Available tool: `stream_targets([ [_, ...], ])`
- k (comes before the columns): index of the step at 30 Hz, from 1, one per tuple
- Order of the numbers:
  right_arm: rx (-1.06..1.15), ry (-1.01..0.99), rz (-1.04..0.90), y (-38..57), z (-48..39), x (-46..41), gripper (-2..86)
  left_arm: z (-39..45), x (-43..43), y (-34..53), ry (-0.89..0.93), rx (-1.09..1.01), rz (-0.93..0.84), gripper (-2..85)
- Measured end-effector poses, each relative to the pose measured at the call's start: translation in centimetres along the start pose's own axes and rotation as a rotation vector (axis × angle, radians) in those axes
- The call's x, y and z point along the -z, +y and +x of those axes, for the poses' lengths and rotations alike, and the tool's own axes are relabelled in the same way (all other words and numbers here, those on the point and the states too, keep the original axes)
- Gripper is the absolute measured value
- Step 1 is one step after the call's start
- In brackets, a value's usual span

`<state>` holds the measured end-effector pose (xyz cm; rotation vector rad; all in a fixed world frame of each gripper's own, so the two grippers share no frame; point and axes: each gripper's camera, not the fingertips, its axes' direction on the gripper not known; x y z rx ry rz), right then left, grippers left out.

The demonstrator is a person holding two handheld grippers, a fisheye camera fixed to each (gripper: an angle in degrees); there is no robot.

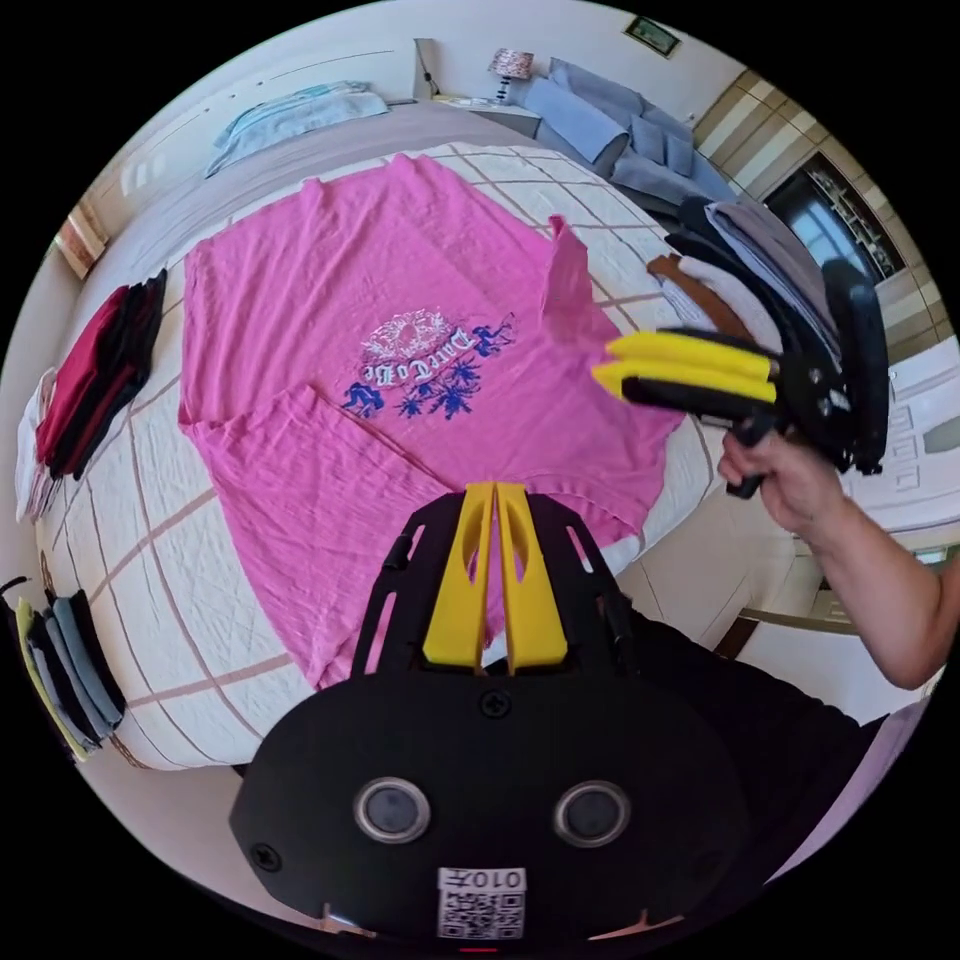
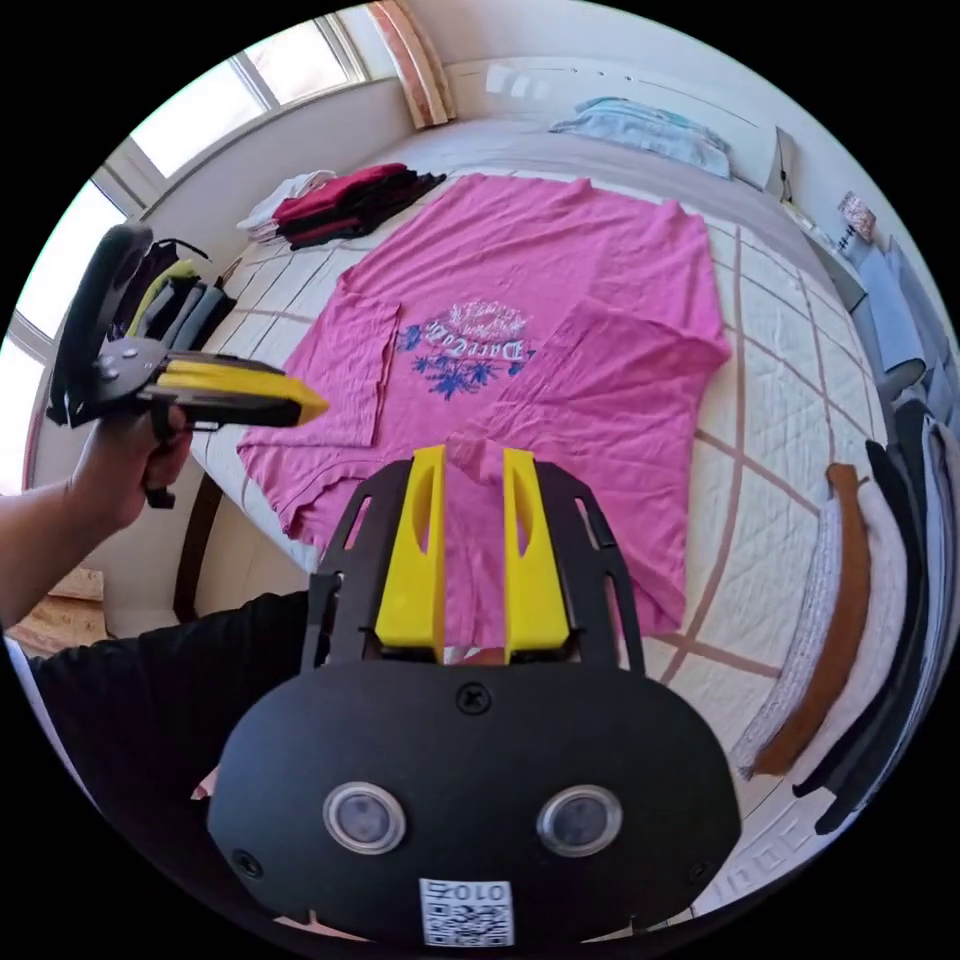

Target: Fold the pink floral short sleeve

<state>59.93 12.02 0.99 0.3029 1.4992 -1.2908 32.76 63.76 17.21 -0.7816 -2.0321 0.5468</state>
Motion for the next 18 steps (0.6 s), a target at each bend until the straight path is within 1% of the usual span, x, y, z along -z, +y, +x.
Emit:
stream_targets([
  [3, -0.052, 0.018, 0.031, 2.6, 0.9, 1.8, 8.6, -3.5, -0.7, -0.2, 0.030, 0.028, 0.003, 0.4],
  [6, -0.105, 0.159, 0.039, 5.3, 2.8, 3.1, 8.9, -5.1, -2.1, -2.8, 0.056, -0.004, 0.017, 1.9],
  [8, -0.154, 0.272, -0.015, 7.3, 5.2, 2.9, 9.2, -4.9, -3.4, -5.4, 0.083, -0.041, 0.019, 3.7],
  [9, -0.169, 0.287, -0.031, 7.7, 5.9, 2.8, 9.3, -4.5, -4.3, -7.2, 0.078, -0.073, 0.031, 4.6],
  [11, -0.281, 0.238, -0.050, 9.4, 8.7, 2.6, 9.8, -3.5, -5.8, -10.1, 0.047, -0.122, 0.036, 5.8],
  [13, -0.366, 0.161, -0.063, 10.6, 10.1, 2.3, 10.2, -2.4, -8.2, -13.5, 0.070, -0.169, 0.028, 7.4],
  [16, -0.521, 0.022, -0.018, 12.8, 11.5, 1.9, 10.1, 0.0, -10.2, -16.8, 0.140, -0.267, 0.044, 8.1],
  [18, -0.605, -0.043, 0.025, 13.9, 11.9, 1.6, 9.3, 2.0, -11.4, -18.1, 0.109, -0.350, 0.026, 7.8],
])
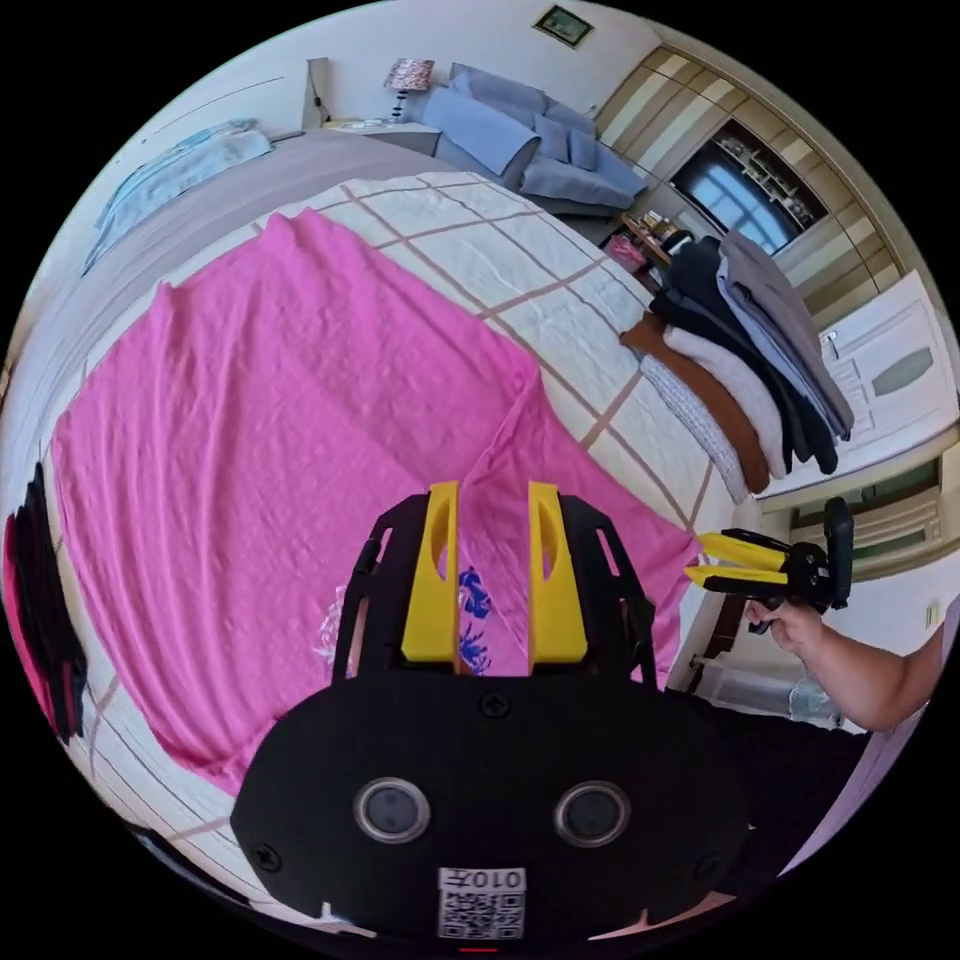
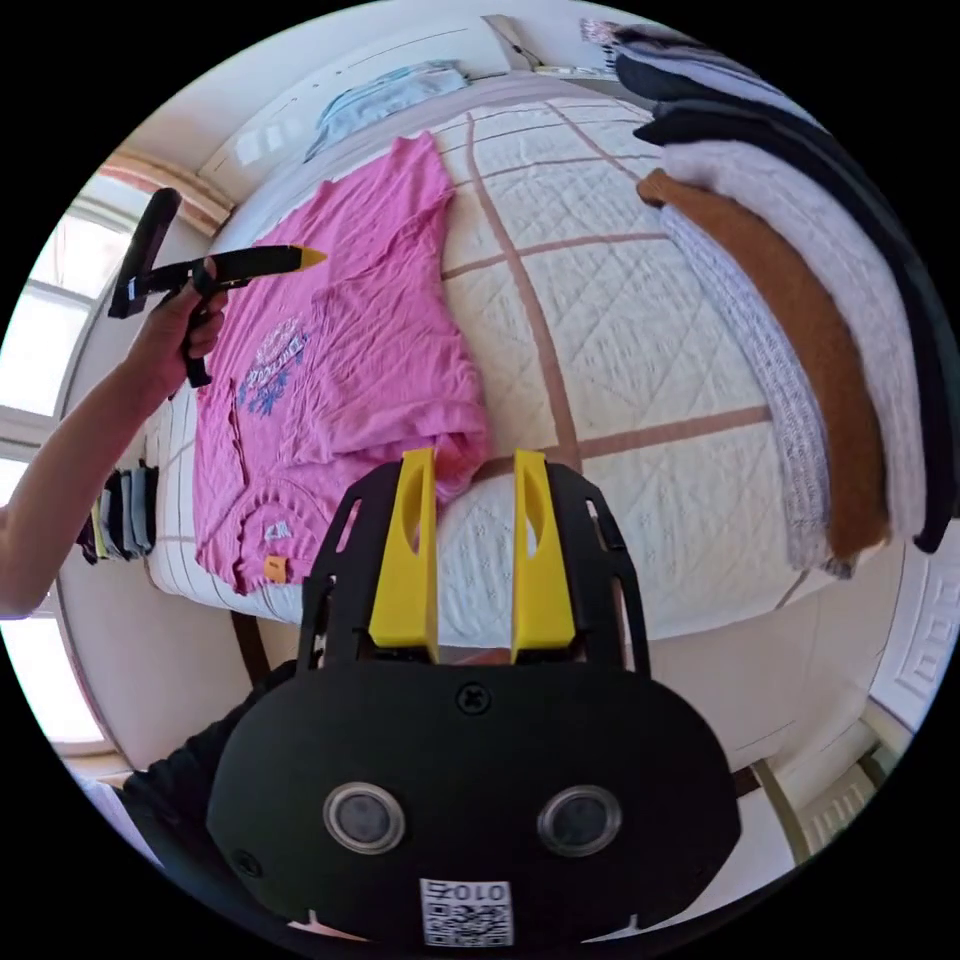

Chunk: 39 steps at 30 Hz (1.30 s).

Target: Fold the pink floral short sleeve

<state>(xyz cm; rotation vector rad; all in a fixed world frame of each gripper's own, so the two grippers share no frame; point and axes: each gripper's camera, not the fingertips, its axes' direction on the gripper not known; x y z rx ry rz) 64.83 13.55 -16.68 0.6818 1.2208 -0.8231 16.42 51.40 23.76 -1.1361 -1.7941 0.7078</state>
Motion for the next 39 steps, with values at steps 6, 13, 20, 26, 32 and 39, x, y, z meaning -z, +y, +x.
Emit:
stream_targets([
  [6, -0.032, -0.024, -0.049, 0.4, 0.9, -0.7, 4.6, 3.5, -5.6, -1.6, -0.181, -0.179, -0.184, 1.8],
  [13, 0.169, 0.253, -0.047, 1.9, 1.3, 0.0, 4.0, 6.6, -6.8, 0.5, -0.331, -0.256, -0.199, 0.0],
  [20, 0.267, 0.283, 0.006, 3.4, 1.1, 3.3, 6.4, 10.6, -0.3, 6.0, -0.314, -0.201, -0.030, 0.1],
  [26, 0.430, 0.216, -0.026, 1.2, -0.9, 2.0, 5.1, 14.7, -0.9, 12.3, -0.190, -0.249, -0.076, -0.2],
  [32, 0.447, 0.342, -0.087, 2.8, -2.8, 0.9, 2.8, 16.2, -1.4, 13.6, -0.089, -0.260, -0.143, -0.3],
  [39, 0.491, 0.418, -0.164, 3.6, -4.2, 0.4, 1.8, 16.0, -0.4, 14.7, -0.036, -0.165, -0.153, -0.2],
])
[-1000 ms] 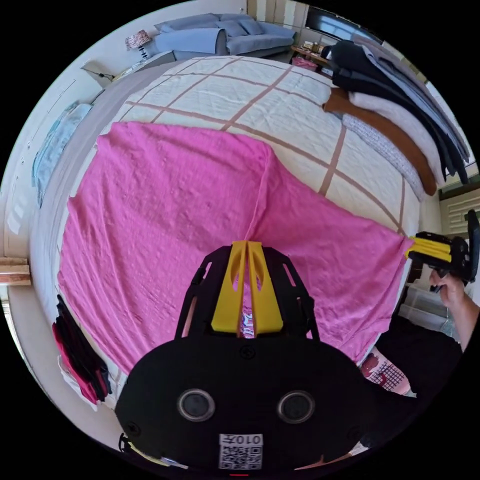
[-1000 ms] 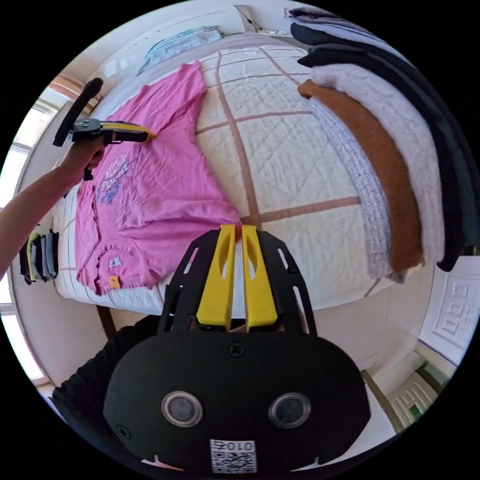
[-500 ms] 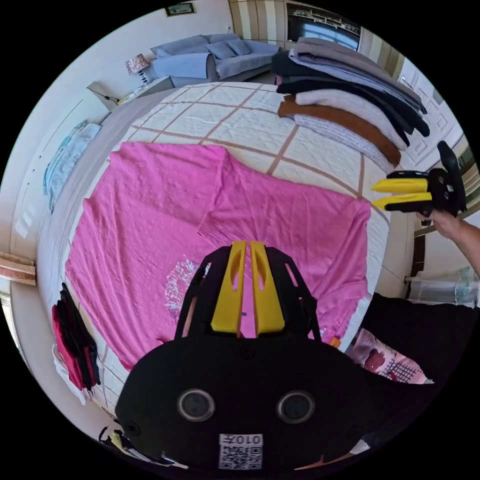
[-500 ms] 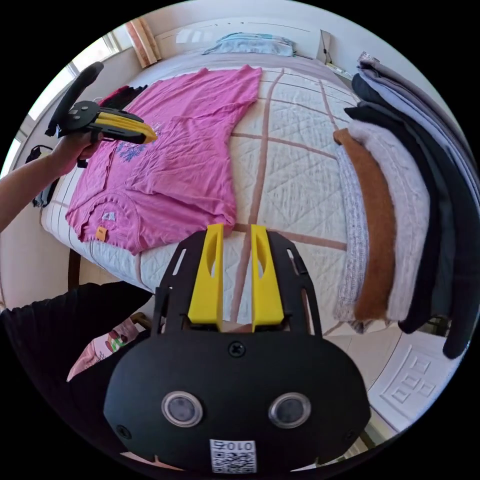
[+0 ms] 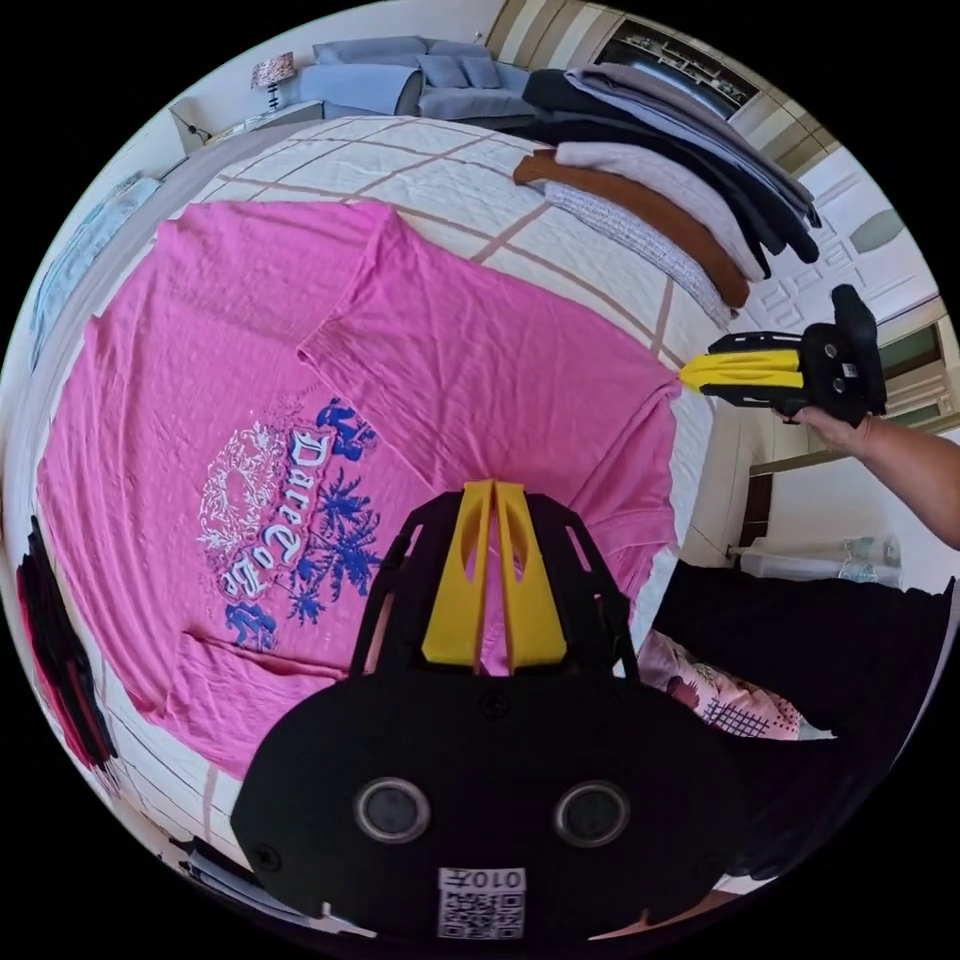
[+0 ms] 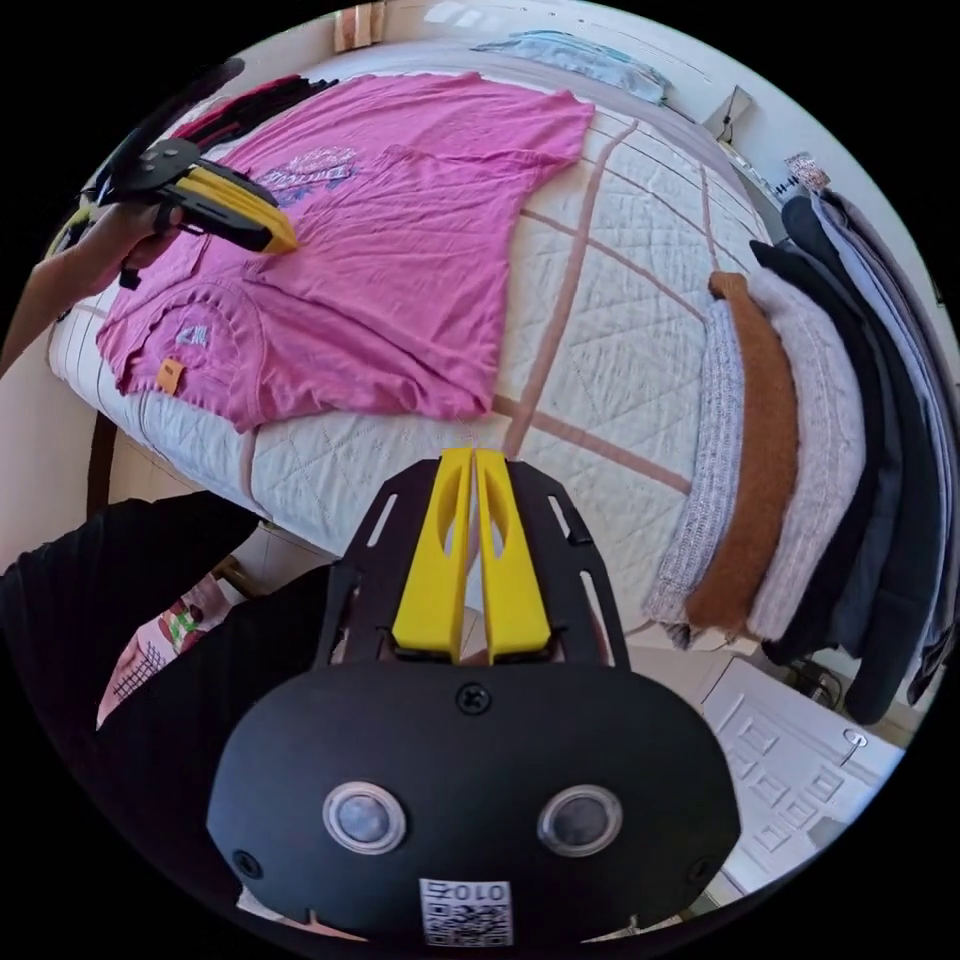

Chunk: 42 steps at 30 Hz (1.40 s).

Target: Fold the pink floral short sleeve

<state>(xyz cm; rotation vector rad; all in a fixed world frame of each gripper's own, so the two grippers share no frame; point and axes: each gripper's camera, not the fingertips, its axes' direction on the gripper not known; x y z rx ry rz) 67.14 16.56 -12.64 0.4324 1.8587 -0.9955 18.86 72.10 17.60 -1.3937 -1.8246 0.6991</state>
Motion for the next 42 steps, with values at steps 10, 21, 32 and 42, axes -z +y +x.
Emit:
stream_targets([
  [10, 0.022, -0.012, 0.109, -6.8, -3.8, 2.8, 1.7, 2.9, 4.6, 9.4, -0.168, 0.149, -0.035, 0.0],
  [21, 0.448, 0.051, 0.140, -6.5, -10.9, 3.9, 7.4, 11.2, 10.0, 17.0, -0.360, -0.159, -0.122, 6.3],
  [32, 0.950, 0.191, 0.036, -7.0, -16.7, -0.4, 9.7, 16.9, 8.0, 17.8, -0.409, -0.505, -0.228, 9.8],
  [42, 0.937, 0.223, 0.040, -9.8, -17.3, -1.5, 7.6, 15.4, 9.6, 17.1, -0.362, -0.476, -0.246, 9.7],
])
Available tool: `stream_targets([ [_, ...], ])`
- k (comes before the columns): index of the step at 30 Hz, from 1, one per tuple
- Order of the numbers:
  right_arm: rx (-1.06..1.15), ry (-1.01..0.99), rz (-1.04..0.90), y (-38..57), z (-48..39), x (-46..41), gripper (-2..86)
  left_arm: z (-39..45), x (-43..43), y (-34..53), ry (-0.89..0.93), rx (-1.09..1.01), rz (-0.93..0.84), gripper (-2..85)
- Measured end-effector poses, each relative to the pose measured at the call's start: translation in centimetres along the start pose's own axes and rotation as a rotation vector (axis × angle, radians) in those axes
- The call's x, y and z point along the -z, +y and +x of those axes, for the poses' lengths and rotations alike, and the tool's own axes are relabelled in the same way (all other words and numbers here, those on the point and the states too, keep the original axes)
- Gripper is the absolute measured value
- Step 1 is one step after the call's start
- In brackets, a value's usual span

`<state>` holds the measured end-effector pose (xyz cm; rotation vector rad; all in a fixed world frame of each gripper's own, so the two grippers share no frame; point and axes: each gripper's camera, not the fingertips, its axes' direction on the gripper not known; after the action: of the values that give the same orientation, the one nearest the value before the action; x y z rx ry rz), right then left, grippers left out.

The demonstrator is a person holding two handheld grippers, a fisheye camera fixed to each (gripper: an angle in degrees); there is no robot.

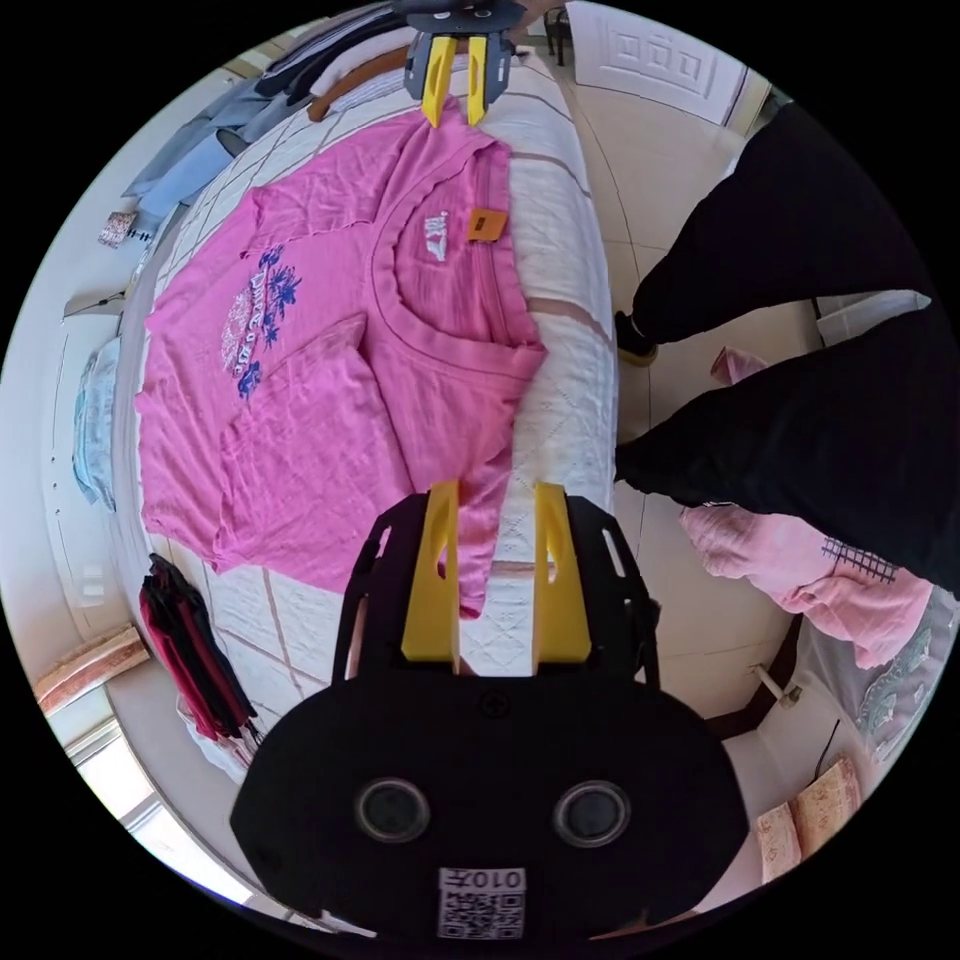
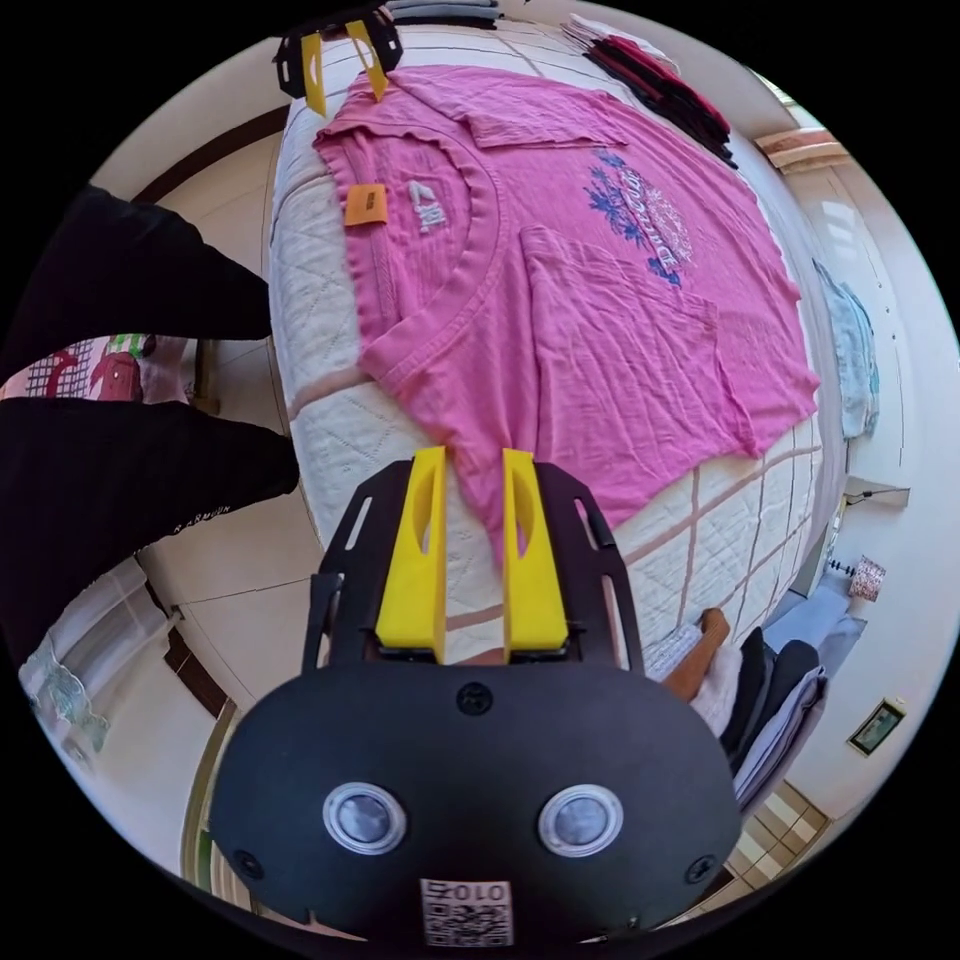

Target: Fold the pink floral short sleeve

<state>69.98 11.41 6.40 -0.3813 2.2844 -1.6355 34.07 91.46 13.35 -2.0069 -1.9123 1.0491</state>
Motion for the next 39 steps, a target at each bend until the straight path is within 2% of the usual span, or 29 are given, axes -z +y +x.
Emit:
stream_targets([
  [9, -0.011, -0.028, 0.004, -1.2, 1.8, -1.2, 6.4, -4.4, 0.2, -1.1, 0.128, 0.024, 0.023, 6.7],
  [16, -0.002, -0.033, 0.016, -2.0, 3.1, -3.5, 4.9, -4.6, -1.6, -1.8, 0.071, 0.009, 0.002, 3.0],
  [25, 0.028, -0.111, 0.029, -0.7, 6.0, -2.6, 3.4, -8.6, -1.7, -0.9, 0.142, 0.062, -0.035, -0.1],
  [30, 0.073, -0.145, 0.003, -0.5, 7.2, -2.0, 3.2, -8.9, -1.5, -1.1, 0.133, 0.055, -0.077, -0.2],
  [34, 0.123, -0.221, -0.036, -0.2, 6.5, -3.3, 3.1, -7.7, -2.5, -1.4, 0.196, 0.044, -0.104, -0.2],
  [39, 0.056, -0.297, -0.053, 0.5, 6.7, -4.4, 3.1, -6.9, -3.6, -1.2, 0.223, 0.104, -0.131, -0.2],
])
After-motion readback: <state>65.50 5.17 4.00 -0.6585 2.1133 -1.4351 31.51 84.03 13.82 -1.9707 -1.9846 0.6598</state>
